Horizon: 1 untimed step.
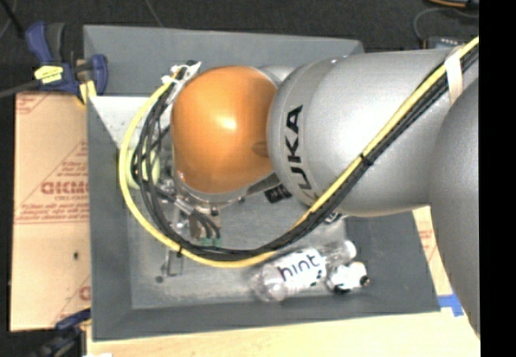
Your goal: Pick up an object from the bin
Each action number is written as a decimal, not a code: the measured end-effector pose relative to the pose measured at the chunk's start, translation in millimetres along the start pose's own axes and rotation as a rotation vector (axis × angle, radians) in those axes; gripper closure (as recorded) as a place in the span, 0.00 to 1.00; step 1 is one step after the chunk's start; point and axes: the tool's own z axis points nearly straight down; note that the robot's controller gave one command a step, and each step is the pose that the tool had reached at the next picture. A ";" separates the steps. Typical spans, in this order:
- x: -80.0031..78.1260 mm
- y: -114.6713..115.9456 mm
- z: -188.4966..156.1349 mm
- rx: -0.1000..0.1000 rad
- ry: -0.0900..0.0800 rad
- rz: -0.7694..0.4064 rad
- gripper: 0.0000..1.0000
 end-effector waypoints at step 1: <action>-6.8 -9.4 41.1 -0.002 -0.005 -0.057 0.00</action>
Offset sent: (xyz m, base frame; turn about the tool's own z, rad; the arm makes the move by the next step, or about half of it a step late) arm 0.0910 -0.0261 -0.1631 0.1155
